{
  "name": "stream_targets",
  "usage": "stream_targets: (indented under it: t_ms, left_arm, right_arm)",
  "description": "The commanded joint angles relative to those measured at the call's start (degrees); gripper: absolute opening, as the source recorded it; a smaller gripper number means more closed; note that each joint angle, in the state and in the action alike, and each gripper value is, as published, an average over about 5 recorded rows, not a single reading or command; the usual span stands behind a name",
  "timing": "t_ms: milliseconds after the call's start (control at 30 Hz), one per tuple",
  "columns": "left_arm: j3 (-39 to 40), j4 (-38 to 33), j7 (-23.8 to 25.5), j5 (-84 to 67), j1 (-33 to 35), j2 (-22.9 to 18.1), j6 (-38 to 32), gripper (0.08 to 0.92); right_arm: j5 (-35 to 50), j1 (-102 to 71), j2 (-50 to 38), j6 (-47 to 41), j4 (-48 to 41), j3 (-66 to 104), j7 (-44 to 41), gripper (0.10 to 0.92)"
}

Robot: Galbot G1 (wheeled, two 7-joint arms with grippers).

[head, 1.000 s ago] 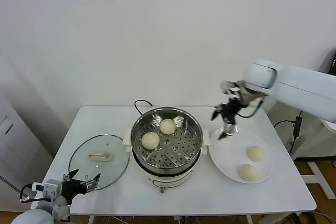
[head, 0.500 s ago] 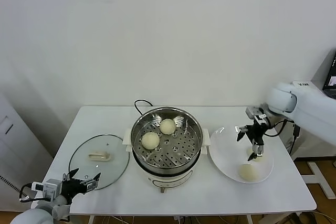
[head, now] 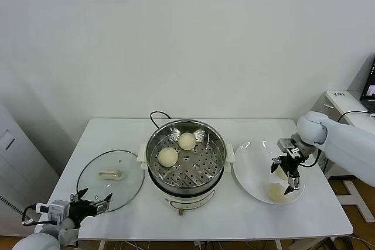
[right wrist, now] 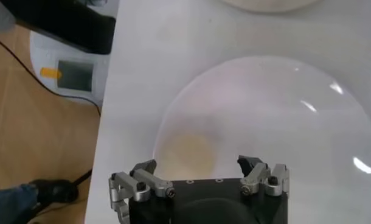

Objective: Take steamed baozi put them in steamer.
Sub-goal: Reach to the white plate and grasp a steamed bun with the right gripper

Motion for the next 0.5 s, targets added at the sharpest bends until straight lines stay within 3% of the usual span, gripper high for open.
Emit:
stream_targets:
  t_ms: [33,233,500]
  left_arm:
    - [0.06,0.11,0.03,0.08,-0.02,-0.03,-0.02,0.823]
    - [0.06,0.21,0.06,0.10,0.08,-0.09,-0.06,0.823]
    - [0.01,0.22,0.05,0.09,0.01,-0.07,-0.02,0.823]
  right_arm:
    - [-4.65,-6.92,1.47,1.01,-3.01,6.35,0.12,0.823]
    - [-4.44,-7.42,3.06,0.68,-4.40,6.72,0.04,0.801]
    - [-3.02,-7.69,3.86,-0.04,-5.17,6.77,-0.54,0.641]
